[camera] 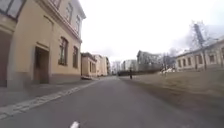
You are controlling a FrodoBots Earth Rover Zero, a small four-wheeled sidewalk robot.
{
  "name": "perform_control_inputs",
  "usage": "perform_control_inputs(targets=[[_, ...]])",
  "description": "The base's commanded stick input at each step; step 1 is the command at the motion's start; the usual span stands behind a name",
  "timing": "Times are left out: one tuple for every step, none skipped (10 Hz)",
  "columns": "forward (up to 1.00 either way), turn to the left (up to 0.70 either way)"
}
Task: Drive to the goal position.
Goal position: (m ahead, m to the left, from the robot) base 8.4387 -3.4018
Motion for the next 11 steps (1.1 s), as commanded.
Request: perform_control_inputs(targets=[[0.7,0.0],[0.7,0.0],[0.7,0.0],[0.7,0.0],[0.7,0.0],[0.7,0.0],[0.7,0.0],[0.7,0.0],[0.7,0.0],[0.7,0.0],[0.7,0.0]])
